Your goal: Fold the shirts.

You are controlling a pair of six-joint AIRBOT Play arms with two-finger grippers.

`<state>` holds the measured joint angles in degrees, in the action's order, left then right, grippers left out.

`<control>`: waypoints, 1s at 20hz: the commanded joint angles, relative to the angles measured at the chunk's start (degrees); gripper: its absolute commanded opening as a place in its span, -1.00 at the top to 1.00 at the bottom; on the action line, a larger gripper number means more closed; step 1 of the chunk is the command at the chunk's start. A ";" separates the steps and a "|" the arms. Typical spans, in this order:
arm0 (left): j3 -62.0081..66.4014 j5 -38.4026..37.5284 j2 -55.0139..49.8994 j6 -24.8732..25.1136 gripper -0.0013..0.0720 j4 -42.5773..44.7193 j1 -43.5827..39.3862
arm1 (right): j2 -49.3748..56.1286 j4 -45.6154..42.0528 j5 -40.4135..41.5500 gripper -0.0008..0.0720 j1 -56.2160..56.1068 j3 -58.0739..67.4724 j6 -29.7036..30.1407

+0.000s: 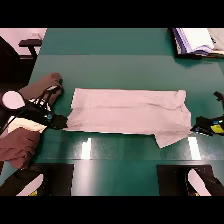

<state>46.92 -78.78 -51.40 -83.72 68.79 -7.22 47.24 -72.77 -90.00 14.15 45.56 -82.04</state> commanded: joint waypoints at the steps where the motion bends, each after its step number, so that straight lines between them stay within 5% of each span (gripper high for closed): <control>1: 0.35 2.01 2.97 -1.84 0.91 1.42 0.00 | -3.50 -0.94 -2.64 0.95 -0.26 3.80 -1.46; 6: 5.88 14.05 -6.64 -1.79 0.91 2.21 1.81 | 12.76 0.15 5.16 0.95 -5.68 14.80 -0.87; 14: 16.90 20.72 -29.20 -0.04 0.91 1.92 3.08 | 42.36 4.66 9.46 0.94 -12.76 37.11 -0.90; 15: 17.33 21.31 -30.10 -0.07 0.90 1.88 3.08 | 44.46 5.86 9.40 0.70 -12.46 39.21 -0.74; 16: 17.70 21.73 -30.45 -0.07 0.41 1.81 3.08 | 45.99 7.39 8.92 0.16 -11.78 41.00 0.15; 17: 18.34 21.46 -30.42 -0.13 -0.29 1.81 3.08 | 46.99 10.01 7.96 -0.09 -10.71 42.51 1.90; 18: 19.74 19.91 -30.42 -0.11 -0.52 2.14 3.08 | 47.19 12.22 6.71 -0.09 -9.25 43.41 3.50; 20: 23.63 14.91 -30.42 -0.02 -0.53 3.06 3.08 | 45.77 12.76 4.70 -0.41 -5.68 43.21 5.77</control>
<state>66.81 -60.01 -80.73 -83.94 71.05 -4.19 91.74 -63.51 -82.67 5.41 86.52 -79.61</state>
